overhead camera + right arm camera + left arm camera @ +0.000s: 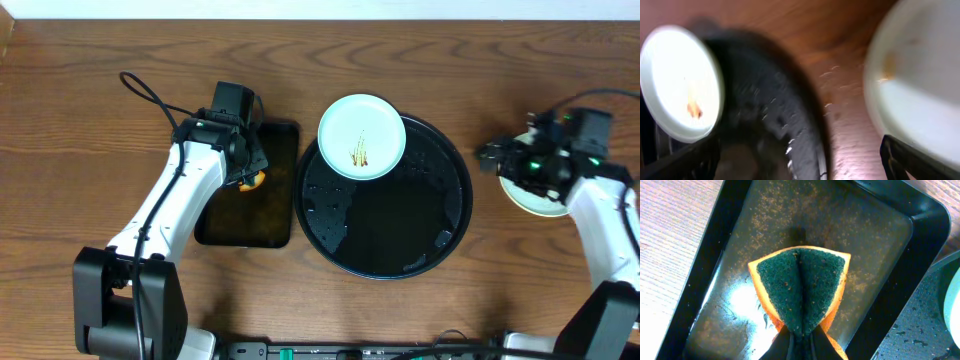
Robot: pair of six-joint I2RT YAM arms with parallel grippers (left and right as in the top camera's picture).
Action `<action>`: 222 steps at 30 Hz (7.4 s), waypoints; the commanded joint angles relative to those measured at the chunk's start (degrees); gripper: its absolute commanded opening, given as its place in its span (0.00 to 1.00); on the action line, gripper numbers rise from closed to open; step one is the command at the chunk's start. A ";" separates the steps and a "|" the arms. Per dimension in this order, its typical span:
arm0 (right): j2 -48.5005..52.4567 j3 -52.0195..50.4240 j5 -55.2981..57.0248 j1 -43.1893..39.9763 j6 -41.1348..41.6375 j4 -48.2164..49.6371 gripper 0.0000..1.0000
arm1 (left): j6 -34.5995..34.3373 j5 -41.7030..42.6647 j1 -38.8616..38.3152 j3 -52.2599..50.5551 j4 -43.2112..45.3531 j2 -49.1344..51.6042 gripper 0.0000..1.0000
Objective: Clean dirty plates on tray and stack at the side
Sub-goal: 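Move the right gripper to grip the rim of the last pale green plate, then carry the sponge with the left gripper onto the pale green plate, then scrub the pale green plate with the sponge in the left gripper, then move the sponge back over the black rectangular tray with the left gripper, then lower the sponge into the rectangular tray and release it with the left gripper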
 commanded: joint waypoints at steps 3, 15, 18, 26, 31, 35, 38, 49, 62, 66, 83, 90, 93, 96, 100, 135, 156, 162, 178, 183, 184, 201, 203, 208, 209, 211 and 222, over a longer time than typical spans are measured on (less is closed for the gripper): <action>-0.66 8.85 6.54 10.58 -4.98 -3.34 0.99 | 0.79 -0.33 0.17 -0.22 -0.24 0.02 0.08; 6.64 9.40 12.66 21.66 -5.03 8.00 0.82 | 5.73 -0.33 0.17 -0.22 0.61 0.02 0.08; 10.36 9.40 12.57 21.90 -4.63 10.45 0.68 | 12.74 -0.33 0.17 -0.22 1.70 0.02 0.07; 19.28 9.40 8.09 21.92 -1.18 14.80 0.67 | 20.04 -0.31 0.17 -0.22 2.58 0.48 0.08; 23.23 9.40 5.73 22.29 -0.42 17.62 0.69 | 20.04 -0.31 0.17 -0.22 2.58 0.61 0.08; 25.75 9.40 5.66 22.71 2.36 19.82 0.68 | 19.98 -0.26 0.17 -0.22 2.58 0.61 0.08; 27.45 9.40 5.27 23.30 4.52 21.55 0.59 | 19.34 -0.09 0.17 -0.22 2.56 0.61 0.08; 28.46 9.40 5.05 24.81 5.53 19.43 0.01 | 19.37 0.07 0.13 -0.22 1.60 0.61 0.08; 20.52 9.40 15.54 24.94 5.55 -1.97 0.01 | 19.63 23.19 -3.02 -0.22 4.52 0.61 0.08; 20.28 9.31 15.61 25.77 5.55 -8.44 0.01 | 19.52 23.32 -7.87 -0.22 7.06 0.63 0.08; 20.70 8.44 15.58 26.60 5.99 -9.88 0.01 | 1.25 27.17 -24.50 -0.22 18.62 10.60 0.08; 20.70 8.44 15.58 26.75 5.97 -10.12 0.01 | -7.50 26.73 -27.69 -0.22 23.76 13.66 0.08; 20.70 8.41 15.56 26.75 5.97 -10.10 0.01 | -10.08 26.75 -28.06 -0.22 26.36 15.26 0.07; 20.70 8.41 15.56 26.75 5.97 -10.10 0.01 | -11.69 26.77 -28.24 -0.22 28.37 16.70 0.07; 20.70 8.41 15.58 26.75 5.97 -10.10 0.01 | -13.57 26.75 -28.41 -0.22 29.73 17.62 0.08; 20.70 8.41 15.63 26.73 5.97 -11.85 0.01 | 0.39 -0.79 -26.56 -0.20 20.33 16.83 0.08; 20.70 8.41 15.06 26.75 5.95 -10.56 0.28 | 3.15 -0.04 -12.22 -0.22 8.28 -0.33 0.08; 20.70 8.41 13.57 26.75 5.95 -9.16 0.22 | 8.48 12.96 -1.99 -0.22 8.11 0.13 0.07; 20.70 8.41 13.60 26.75 5.95 -8.98 0.18 | 20.13 37.20 15.72 -0.22 8.02 16.59 0.07; 20.70 8.41 13.57 26.75 5.95 -9.01 0.18 | 21.51 24.06 17.29 -0.22 6.27 17.31 0.11; 20.70 8.41 13.57 26.75 5.95 -9.01 0.18 | 20.87 18.16 17.25 -0.22 5.38 17.29 0.11; 20.70 8.41 13.60 26.73 5.95 -9.01 0.17 | 32.65 30.27 7.69 -0.20 3.45 17.00 0.08; 20.70 8.41 13.60 26.73 5.95 -9.01 0.16 | 33.83 30.12 6.32 -0.20 3.80 17.00 0.08; 20.70 8.41 13.60 26.75 5.95 -9.03 0.16 | 28.09 17.70 5.46 -0.22 4.92 17.00 0.08; 20.70 8.41 13.60 26.75 5.95 -9.03 0.16 | 25.22 12.92 5.68 -0.20 4.74 17.00 0.08; 20.70 8.41 13.60 26.75 5.95 -9.03 0.16 | 19.12 5.66 6.10 -0.20 3.89 17.00 0.08; 20.70 8.41 13.62 26.73 5.95 -8.66 0.18 | 19.61 8.72 6.27 0.26 2.21 14.62 0.11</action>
